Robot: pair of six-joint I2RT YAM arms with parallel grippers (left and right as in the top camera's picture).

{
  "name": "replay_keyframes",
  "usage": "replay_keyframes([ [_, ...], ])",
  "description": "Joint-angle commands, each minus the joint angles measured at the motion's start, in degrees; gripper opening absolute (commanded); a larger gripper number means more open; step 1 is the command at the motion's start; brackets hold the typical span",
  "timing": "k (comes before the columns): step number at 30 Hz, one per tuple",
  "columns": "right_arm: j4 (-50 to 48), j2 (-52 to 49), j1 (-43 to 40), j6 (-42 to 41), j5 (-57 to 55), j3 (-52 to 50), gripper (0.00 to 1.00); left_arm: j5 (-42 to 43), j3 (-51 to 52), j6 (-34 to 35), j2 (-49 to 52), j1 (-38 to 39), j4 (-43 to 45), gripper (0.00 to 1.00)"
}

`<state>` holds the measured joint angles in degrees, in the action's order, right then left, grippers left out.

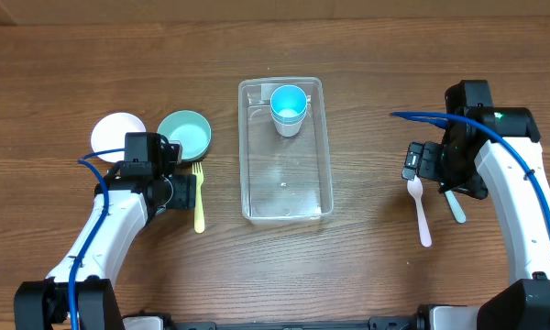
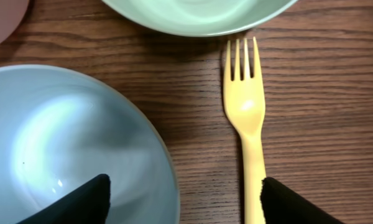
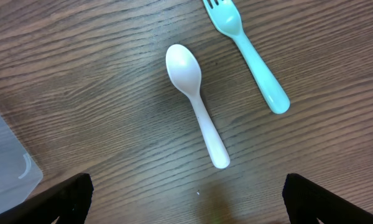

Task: Pack container
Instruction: 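Reach the left gripper to the front teal bowl and grasp it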

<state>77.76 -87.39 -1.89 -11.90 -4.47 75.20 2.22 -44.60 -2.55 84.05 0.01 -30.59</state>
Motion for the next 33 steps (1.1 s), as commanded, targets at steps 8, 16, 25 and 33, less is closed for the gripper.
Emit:
replay_keyframes([
  [8, -0.2, 0.5, -0.2, 0.2, -0.4, 0.1, 1.0, 1.7, 0.5, -0.9, 0.3, 0.4, -0.2, 0.22],
  [16, -0.2, 0.5, -0.2, 0.1, -0.4, 0.1, 1.0, 1.8, 0.3, -0.7, 0.3, 0.4, 0.7, 0.04],
  [25, -0.2, 0.5, -0.2, 0.2, -0.4, 0.1, 1.0, -1.0, -11.0, 0.3, 0.3, 0.4, -8.6, 0.04],
  [33, -0.2, 0.5, -0.2, 0.1, -0.4, 0.1, 1.0, -1.2, -12.6, 0.8, 0.2, 0.4, -11.1, 0.04],
])
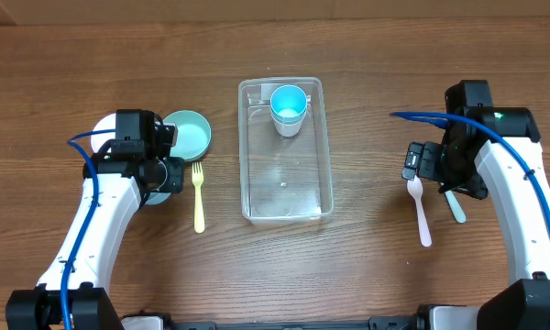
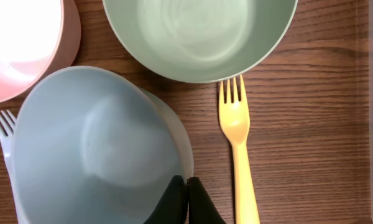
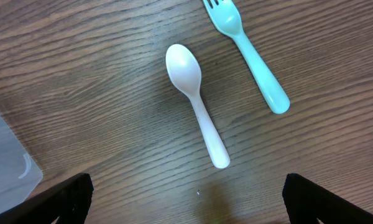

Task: Pack container
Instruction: 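Reach the left gripper to the front teal bowl and grasp it, then place the teal bowl into the container's lower half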

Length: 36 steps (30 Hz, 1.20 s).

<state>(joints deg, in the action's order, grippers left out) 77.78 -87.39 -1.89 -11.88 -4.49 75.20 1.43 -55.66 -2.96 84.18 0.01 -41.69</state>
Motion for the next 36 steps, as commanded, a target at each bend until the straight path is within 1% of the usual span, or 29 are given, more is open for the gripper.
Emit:
replay_keyframes([
  [1, -0.2, 0.5, -0.2, 0.1, -0.4, 0.1, 1.0, -0.4, -1.8, 1.5, -0.1, 0.4, 0.0, 0.04],
  [3, -0.2, 0.5, -0.2, 0.1, -0.4, 0.1, 1.0, -0.3, -4.2, 2.3, -0.9, 0.5, -1.1, 0.04],
  [6, -0.2, 0.5, -0.2, 0.1, -0.4, 0.1, 1.0, -0.3, -12.1, 2.3, -1.8, 1.5, -8.1, 0.04],
  [8, -0.2, 0.5, -0.2, 0.1, -0.4, 0.1, 1.0, -0.4, -17.7, 2.3, -2.1, 4.9, -12.9, 0.04],
  [9, -0.2, 0.5, -0.2, 0.1, -0.4, 0.1, 1.0, -0.4, -19.1, 2.3, -2.1, 6.4, -13.7, 0.04],
  [11, -0.2, 0.5, -0.2, 0.1, -0.4, 0.1, 1.0, -0.6, -22.6, 2.3, -2.1, 12.6, -14.6, 0.04],
  [12, -0.2, 0.5, -0.2, 0.1, -0.4, 0.1, 1.0, -0.6, -24.5, 2.3, -2.1, 17.3, -14.3, 0.04],
  [13, -0.2, 0.5, -0.2, 0.1, -0.4, 0.1, 1.0, -0.6, -26.0, 2.3, -2.1, 22.1, -12.9, 0.04],
  [15, -0.2, 0.5, -0.2, 0.1, -0.4, 0.1, 1.0, -1.5, -26.7, 2.1, -2.1, 28.2, -9.6, 0.04],
  [16, -0.2, 0.5, -0.2, 0.1, -0.4, 0.1, 1.0, -3.7, -26.7, 2.1, -1.9, 32.9, -6.8, 0.04],
  [18, -0.2, 0.5, -0.2, 0.1, -0.4, 0.1, 1.0, -6.8, -26.7, 1.6, -0.7, 38.7, -4.1, 0.04],
  [20, -0.2, 0.5, -0.2, 0.1, -0.4, 0.1, 1.0, -9.9, -26.7, 1.3, 3.2, 43.1, -2.5, 0.04],
  [22, -0.2, 0.5, -0.2, 0.1, -0.4, 0.1, 1.0, -12.1, -26.7, 1.2, 7.8, 44.3, -2.4, 0.04],
  [24, -0.2, 0.5, -0.2, 0.1, -0.4, 0.1, 1.0, -12.6, -26.7, 1.2, 13.8, 44.3, -2.4, 0.04],
  [26, -0.2, 0.5, -0.2, 0.1, -0.4, 0.1, 1.0, -12.7, -26.7, 1.1, 17.0, 44.2, -2.5, 0.04],
  [31, -0.2, 0.5, -0.2, 0.1, -0.4, 0.1, 1.0, -17.6, -26.7, 1.3, 21.5, 44.1, -2.3, 0.04],
  [33, -0.2, 0.5, -0.2, 0.1, -0.4, 0.1, 1.0, -16.7, -26.7, 1.3, 22.2, 43.1, -0.5, 0.04],
  [34, -0.2, 0.5, -0.2, 0.1, -0.4, 0.1, 1.0, -16.5, -26.7, 1.3, 22.2, 42.9, -0.3, 0.06],
  [35, -0.2, 0.5, -0.2, 0.1, -0.4, 0.1, 1.0, -16.2, -26.7, 1.3, 22.2, 42.7, -0.2, 0.1],
  [36, -0.2, 0.5, -0.2, 0.1, -0.4, 0.1, 1.0, -15.4, -26.7, 1.3, 22.2, 42.6, -0.1, 0.47],
])
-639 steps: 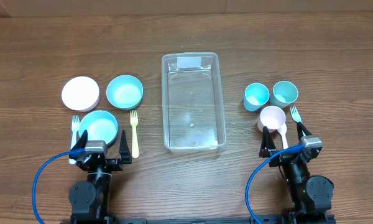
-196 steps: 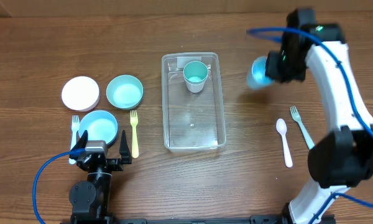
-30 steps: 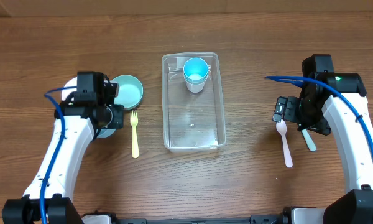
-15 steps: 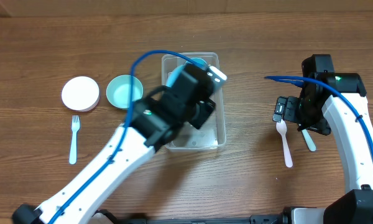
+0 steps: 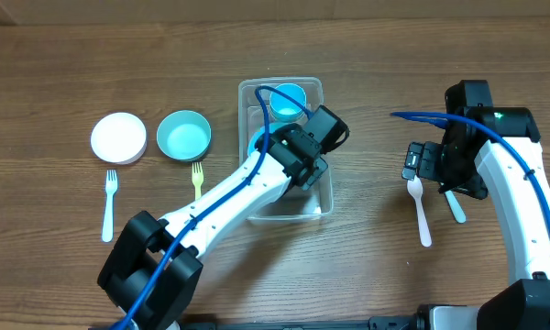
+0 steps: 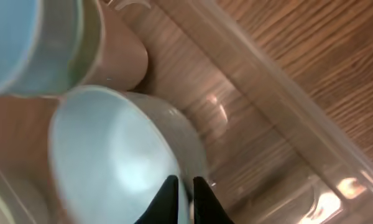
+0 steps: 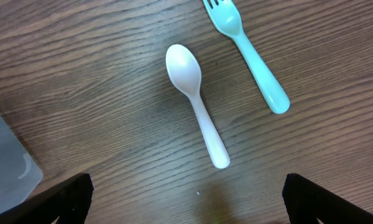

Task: Pack container
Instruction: 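Place the teal bowl into the container's lower half, then return the left gripper and grasp the back teal bowl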

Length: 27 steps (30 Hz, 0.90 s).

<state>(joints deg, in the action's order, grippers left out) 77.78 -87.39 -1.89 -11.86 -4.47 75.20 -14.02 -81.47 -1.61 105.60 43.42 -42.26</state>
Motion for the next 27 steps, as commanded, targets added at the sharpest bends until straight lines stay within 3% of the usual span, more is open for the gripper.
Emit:
replay_keyframes([
  [1, -0.2, 0.5, -0.2, 0.1, -0.4, 0.1, 1.0, 0.2, -0.9, -0.1, 0.8, -0.8, 0.6, 0.54],
  [5, -0.2, 0.5, -0.2, 0.1, -0.4, 0.1, 1.0, 0.1, -4.3, 1.4, -1.6, -1.0, -2.2, 0.56],
  [9, -0.2, 0.5, -0.2, 0.1, -0.4, 0.1, 1.0, 0.1, -11.2, 7.7, -8.2, -4.9, -12.3, 0.54],
  [12, -0.2, 0.5, -0.2, 0.1, -0.4, 0.1, 1.0, 0.4, -11.7, 13.7, -15.0, -13.3, -19.1, 0.59],
  [16, -0.2, 0.5, -0.2, 0.1, -0.4, 0.1, 1.0, 8.9, -10.1, 14.1, -16.2, -24.5, -23.5, 0.6],
  [18, -0.2, 0.5, -0.2, 0.1, -0.4, 0.1, 1.0, 9.6, -6.7, 13.1, -15.8, -26.1, -21.7, 0.58],
  [23, -0.2, 0.5, -0.2, 0.1, -0.4, 0.1, 1.0, 10.1, 7.6, 11.9, -14.0, -26.8, -6.0, 0.62],
  [27, -0.2, 0.5, -0.2, 0.1, -0.4, 0.1, 1.0, 10.6, 12.9, 8.9, -12.1, -28.2, 1.3, 0.57],
])
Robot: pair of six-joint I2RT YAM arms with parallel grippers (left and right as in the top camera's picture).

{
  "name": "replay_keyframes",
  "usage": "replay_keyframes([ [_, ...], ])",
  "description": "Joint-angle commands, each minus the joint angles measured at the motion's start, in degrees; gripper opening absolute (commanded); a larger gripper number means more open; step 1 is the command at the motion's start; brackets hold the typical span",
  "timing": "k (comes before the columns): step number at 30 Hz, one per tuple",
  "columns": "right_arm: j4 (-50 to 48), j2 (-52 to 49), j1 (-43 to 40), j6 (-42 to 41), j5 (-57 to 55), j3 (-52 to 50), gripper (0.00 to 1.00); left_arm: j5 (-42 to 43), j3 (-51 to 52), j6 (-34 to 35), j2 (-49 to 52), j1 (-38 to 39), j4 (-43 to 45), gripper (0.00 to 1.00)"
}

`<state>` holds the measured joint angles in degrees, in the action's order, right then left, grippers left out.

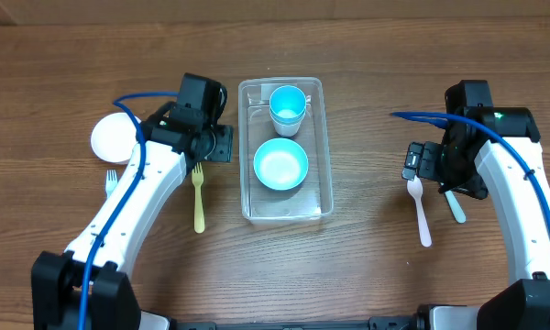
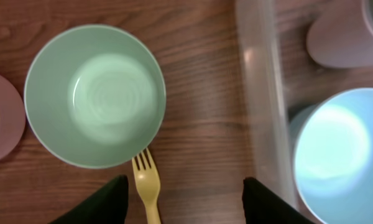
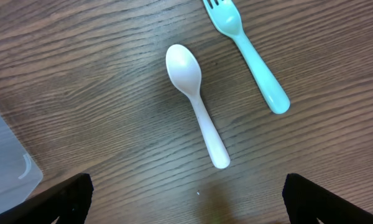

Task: Pack container
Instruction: 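Return the left gripper and grasp the back teal bowl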

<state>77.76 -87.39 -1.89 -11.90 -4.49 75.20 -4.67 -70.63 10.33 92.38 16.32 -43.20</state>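
Observation:
The clear container (image 1: 323,147) holds a blue cup (image 1: 288,108) at its far end and a light blue bowl (image 1: 280,165) in the middle. In the left wrist view the bowl (image 2: 332,149) shows through the container wall (image 2: 261,93). My left gripper (image 1: 215,145) is open just left of the container, over a green bowl (image 2: 94,96) and the tines of a yellow fork (image 2: 148,186), with nothing between its fingers. My right gripper (image 3: 186,199) is open above a white spoon (image 3: 196,106) and a teal fork (image 3: 248,56).
A white-and-pink bowl (image 1: 110,137) and a small white fork (image 1: 110,181) lie at the far left. The yellow fork (image 1: 199,197) lies left of the container. The white spoon (image 1: 422,211) and teal fork (image 1: 455,207) lie right of it, under the right arm.
My left gripper has let go of the light blue bowl, which now stands in the container. The gripper is open and has moved out to the left, over the green bowl. Right arm unchanged.
My left gripper was open at the light blue bowl's rim beside the yellow fork. Then it was shut on that rim. Then it held the bowl inside the container next to the cup. Now the bowl rests there and the gripper is outside, open. The right arm stayed still.

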Motion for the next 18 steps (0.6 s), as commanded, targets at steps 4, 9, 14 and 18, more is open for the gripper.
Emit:
replay_keyframes([
  [4, -0.2, 0.5, -0.2, 0.2, -0.4, 0.1, 1.0, 1.1, 2.4, -9.1, 8.0, -1.1, 6.4, 0.57],
  [9, -0.2, 0.5, -0.2, 0.2, -0.4, 0.1, 1.0, -1.6, 2.4, -9.1, 15.2, -1.1, 11.9, 0.43],
  [14, -0.2, 0.5, -0.2, 0.2, -0.4, 0.1, 1.0, -4.3, 2.4, -9.1, 15.5, -2.5, 12.6, 0.32],
  [18, -0.2, 0.5, -0.2, 0.1, -0.4, 0.1, 1.0, -4.3, 2.0, -9.1, 15.1, -4.0, 12.5, 0.04],
])
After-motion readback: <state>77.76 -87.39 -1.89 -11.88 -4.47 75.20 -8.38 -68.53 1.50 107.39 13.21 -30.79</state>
